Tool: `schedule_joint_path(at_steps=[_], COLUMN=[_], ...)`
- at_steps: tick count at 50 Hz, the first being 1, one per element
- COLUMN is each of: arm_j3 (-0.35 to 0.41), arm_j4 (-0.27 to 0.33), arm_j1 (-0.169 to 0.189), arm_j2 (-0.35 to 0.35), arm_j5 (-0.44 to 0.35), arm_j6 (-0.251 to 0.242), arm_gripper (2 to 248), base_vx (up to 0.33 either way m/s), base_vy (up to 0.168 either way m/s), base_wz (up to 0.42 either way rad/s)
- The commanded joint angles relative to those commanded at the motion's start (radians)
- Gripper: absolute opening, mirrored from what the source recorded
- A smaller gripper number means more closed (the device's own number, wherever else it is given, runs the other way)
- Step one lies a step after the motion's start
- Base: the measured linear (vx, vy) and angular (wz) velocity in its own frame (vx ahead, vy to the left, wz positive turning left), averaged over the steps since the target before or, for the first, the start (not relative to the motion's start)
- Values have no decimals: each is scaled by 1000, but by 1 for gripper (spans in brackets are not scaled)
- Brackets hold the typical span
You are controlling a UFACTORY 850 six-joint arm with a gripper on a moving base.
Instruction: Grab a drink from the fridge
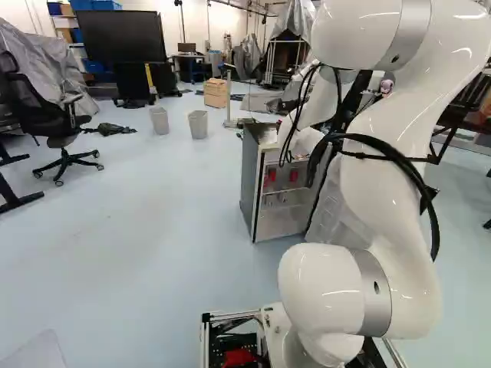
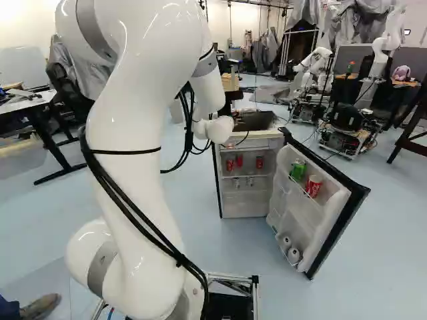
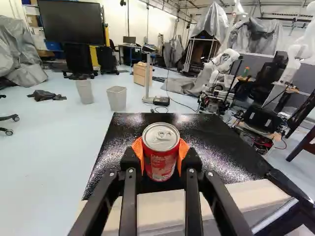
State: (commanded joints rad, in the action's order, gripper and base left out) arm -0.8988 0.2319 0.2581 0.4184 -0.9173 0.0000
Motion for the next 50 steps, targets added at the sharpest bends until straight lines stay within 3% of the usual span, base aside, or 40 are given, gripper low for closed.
schedule_joint_path(at_steps=[21,50], arm_j3=[0,0], arm_j4=[0,0], arm_j1=[0,0], arm_j2=[0,0], arm_j5=[81,88], arm_j6=[0,0], arm_gripper=[90,90], base_vx=[0,0], base_vy=[0,0], base_wz=[0,0])
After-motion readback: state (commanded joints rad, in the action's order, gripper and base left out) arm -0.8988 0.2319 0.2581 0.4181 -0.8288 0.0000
